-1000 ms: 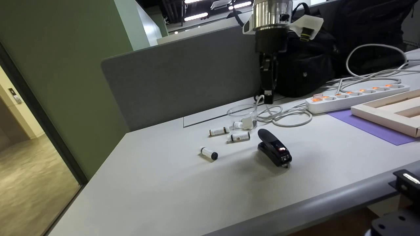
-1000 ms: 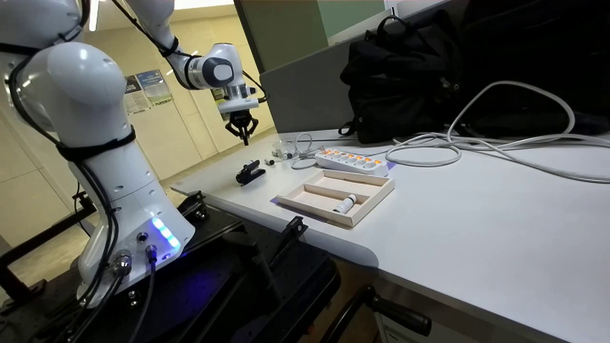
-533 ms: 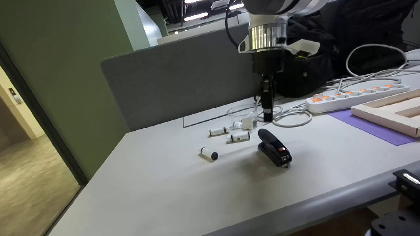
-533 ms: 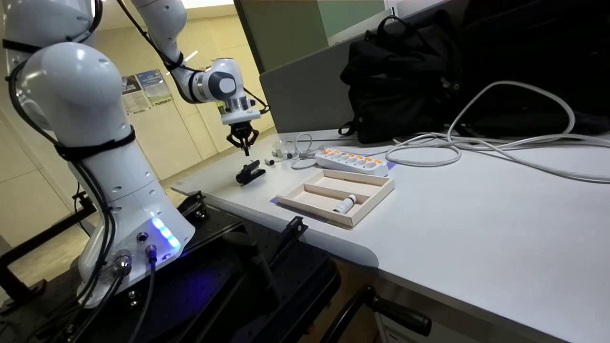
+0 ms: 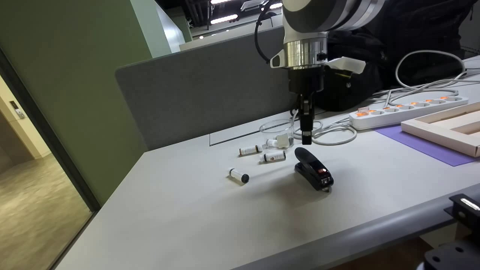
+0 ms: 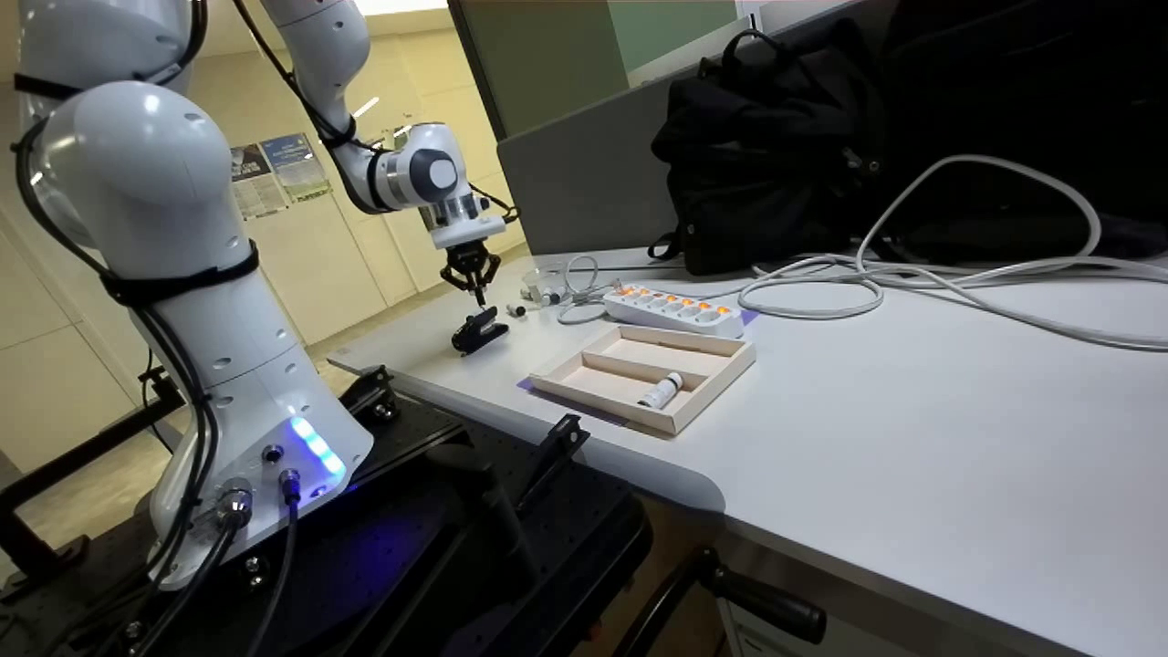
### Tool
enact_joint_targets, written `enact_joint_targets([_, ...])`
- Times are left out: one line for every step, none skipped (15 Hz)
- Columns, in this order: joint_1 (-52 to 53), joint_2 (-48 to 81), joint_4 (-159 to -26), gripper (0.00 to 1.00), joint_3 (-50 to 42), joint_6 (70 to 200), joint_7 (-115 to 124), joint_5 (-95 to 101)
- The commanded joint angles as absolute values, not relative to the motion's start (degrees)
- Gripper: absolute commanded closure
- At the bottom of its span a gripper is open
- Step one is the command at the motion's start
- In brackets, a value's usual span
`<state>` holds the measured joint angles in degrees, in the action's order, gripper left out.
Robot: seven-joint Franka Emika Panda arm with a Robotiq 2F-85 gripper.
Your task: Press the stapler
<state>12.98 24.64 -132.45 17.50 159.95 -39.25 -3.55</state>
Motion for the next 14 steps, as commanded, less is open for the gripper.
enact_joint_targets([11.75, 26.79, -130.96, 1.0, 18.11, 161.14, -36.05, 0.5])
enact_joint_targets([11.25, 27.46, -130.85, 1.0, 18.55, 161.89, -36.31, 0.81])
enact_joint_targets([10.86, 28.26, -130.86, 1.0, 19.02, 163.26, -36.67, 1.17])
enact_joint_targets([10.65, 29.04, -130.84, 1.0, 19.32, 164.65, -36.86, 1.63])
enact_joint_targets([10.68, 29.85, -130.85, 1.0, 19.37, 166.27, -36.77, 2.45])
enact_joint_targets([10.29, 30.63, -130.69, 1.0, 19.83, 167.22, -36.8, 3.0])
enact_joint_targets([10.15, 31.39, -130.52, 1.0, 20.01, 167.87, -36.65, 3.72])
enact_joint_targets([9.94, 32.1, -130.32, 1.0, 20.22, 168.19, -36.53, 4.27])
enact_joint_targets([9.72, 32.72, -130.18, 1.0, 20.38, 167.94, -36.51, 4.82])
enact_joint_targets([9.68, 33.27, -130.06, 1.0, 20.23, 167.25, -36.29, 5.25])
enact_joint_targets([9.26, 33.72, -129.89, 1.0, 20.51, 166.79, -36.36, 5.46])
enact_joint_targets([9.01, 34.38, -129.76, 1.0, 20.64, 166.58, -36.25, 5.53])
enact_joint_targets([8.85, 34.82, -129.71, 1.0, 20.7, 166.63, -36.23, 5.52])
enact_joint_targets([8.91, 35.36, -129.61, 1.0, 20.61, 166.99, -36.05, 5.56])
